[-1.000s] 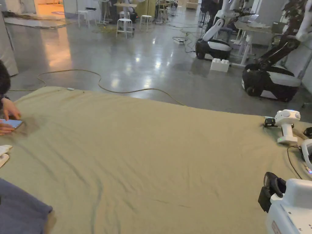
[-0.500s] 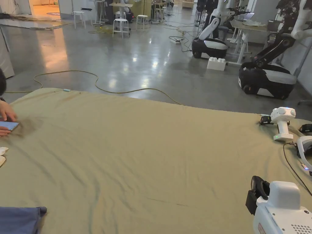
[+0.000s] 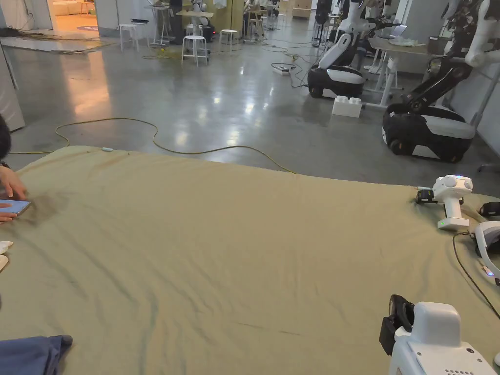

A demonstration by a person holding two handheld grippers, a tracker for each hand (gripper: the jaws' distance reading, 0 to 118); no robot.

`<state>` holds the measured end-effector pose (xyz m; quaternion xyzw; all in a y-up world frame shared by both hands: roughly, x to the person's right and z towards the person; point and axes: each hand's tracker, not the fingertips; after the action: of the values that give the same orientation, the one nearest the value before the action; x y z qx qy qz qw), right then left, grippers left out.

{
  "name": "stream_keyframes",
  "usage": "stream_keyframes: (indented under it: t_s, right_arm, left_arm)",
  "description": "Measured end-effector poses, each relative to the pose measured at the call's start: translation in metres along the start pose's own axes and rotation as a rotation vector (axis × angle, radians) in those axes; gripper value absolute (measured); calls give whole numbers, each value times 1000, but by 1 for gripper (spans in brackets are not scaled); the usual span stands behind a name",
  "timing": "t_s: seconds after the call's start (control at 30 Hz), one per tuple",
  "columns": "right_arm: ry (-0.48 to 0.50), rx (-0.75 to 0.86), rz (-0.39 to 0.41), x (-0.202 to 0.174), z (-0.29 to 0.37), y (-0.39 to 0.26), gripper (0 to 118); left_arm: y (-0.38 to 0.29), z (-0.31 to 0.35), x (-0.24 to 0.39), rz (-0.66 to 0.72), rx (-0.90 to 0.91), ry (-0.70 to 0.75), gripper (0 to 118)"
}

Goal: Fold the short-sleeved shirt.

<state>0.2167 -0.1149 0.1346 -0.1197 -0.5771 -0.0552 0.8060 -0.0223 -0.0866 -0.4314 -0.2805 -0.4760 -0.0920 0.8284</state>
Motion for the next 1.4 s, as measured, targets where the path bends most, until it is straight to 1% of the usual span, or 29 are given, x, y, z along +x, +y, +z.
stream_keyframes:
  t_s: [0.13, 0.3, 0.4, 0.43, 0.47, 0.5, 0.53, 0.6, 0.63, 0.7, 0.77, 0.83, 0.97, 1.07, 1.2, 1.33, 1.37, 1.4]
  right_arm:
    - [-2, 4, -6, -6, -2, 0, 0]
    - [0, 17, -2, -16, -2, 1, 0]
    - [2, 21, -4, -21, -2, 2, 0]
    - [0, 24, -3, -23, -2, 3, 0]
    - [-4, 28, -1, -25, -1, 3, 0]
    - [-4, 32, -2, -26, -1, 4, 0]
    - [-6, 40, -2, -27, 0, 4, 0]
    - [-15, 46, -2, -29, 1, 6, 0]
    - [-17, 50, -3, -29, 1, 7, 0]
    - [-22, 59, -6, -30, 2, 8, 0]
    - [-25, 64, -8, -30, 2, 9, 0]
    - [-31, 72, -5, -31, 3, 9, 0]
    - [-34, 78, -8, -33, 5, 11, 0]
    - [-43, 80, -12, -34, 6, 10, 0]
    - [-44, 73, -38, -35, 7, 9, 0]
    - [-32, 83, -33, -36, 7, 9, 0]
    - [-34, 88, -23, -37, 8, 10, 0]
    - [-54, 96, 0, -39, 9, 11, 1]
  left_arm:
    - [-21, -13, 65, -107, 56, -8, 70]
    - [-43, -31, 136, -177, 164, -25, 69]
    - [-45, -33, 176, -215, 242, -31, 67]
    - [-46, -30, 194, -233, 258, -37, 63]
    - [-46, -27, 209, -241, 273, -36, 48]
    - [-46, -26, 219, -254, 290, -44, 30]
    - [-46, -26, 230, -284, 317, -49, 20]
    - [-50, -20, 254, -307, 353, -9, 19]
    - [-54, -21, 258, -212, 319, -86, 18]
    - [-57, -14, 271, -203, 363, -121, 16]
    - [-58, -9, 277, -201, 404, -107, 14]
    - [-57, -5, 283, -189, 428, -132, 14]
    - [-56, -5, 286, -184, 444, -132, 14]
    - [-59, -8, 285, -158, 417, -140, 14]
    - [-62, -7, 283, -143, 408, -145, 14]
    - [-65, -4, 284, -142, 406, -136, 14]
    - [-65, -4, 283, -139, 403, -134, 18]
    - [-65, -5, 283, -135, 399, -127, 23]
